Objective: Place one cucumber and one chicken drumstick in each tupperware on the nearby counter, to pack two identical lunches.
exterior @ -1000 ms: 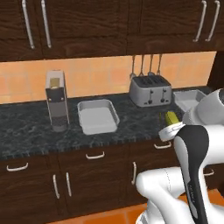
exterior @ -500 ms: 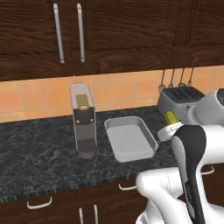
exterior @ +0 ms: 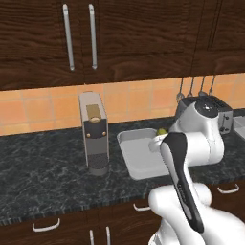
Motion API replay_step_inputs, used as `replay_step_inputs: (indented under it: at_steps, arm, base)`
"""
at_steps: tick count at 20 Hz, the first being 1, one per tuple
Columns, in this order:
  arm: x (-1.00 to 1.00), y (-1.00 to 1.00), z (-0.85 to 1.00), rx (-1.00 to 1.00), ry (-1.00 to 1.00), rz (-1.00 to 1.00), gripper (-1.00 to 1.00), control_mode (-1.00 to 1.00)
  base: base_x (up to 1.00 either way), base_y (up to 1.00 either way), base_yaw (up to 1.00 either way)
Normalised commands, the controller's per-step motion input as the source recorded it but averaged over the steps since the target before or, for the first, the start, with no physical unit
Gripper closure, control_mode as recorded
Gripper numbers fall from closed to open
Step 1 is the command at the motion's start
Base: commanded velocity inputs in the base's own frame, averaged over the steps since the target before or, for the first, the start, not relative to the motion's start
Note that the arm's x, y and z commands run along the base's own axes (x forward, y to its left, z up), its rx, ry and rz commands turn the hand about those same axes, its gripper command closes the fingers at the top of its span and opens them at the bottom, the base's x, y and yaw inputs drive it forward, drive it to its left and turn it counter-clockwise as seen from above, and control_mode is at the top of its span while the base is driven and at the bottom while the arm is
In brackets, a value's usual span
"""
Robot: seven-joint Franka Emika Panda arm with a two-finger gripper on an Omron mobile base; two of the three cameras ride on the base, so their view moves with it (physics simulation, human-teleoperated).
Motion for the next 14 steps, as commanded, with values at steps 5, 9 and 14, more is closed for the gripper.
replay_step_inputs:
  at_steps: [5, 9, 14]
  arm:
    - [0.89, 0.0, -0.81, 0.0, 0.0, 0.01, 1.0, -1.0]
    - [0.77, 0.11, -0.74, 0.0, -0.02, 0.0, 1.0, -1.0]
    - [0.47, 0.07, -0.42, 0.0, 0.0, 0.03, 1.0, -1.0]
  base:
    - [0.0, 0.0, 0.0]
    - [0.0, 0.0, 0.0]
    - [0.0, 0.0, 0.0]
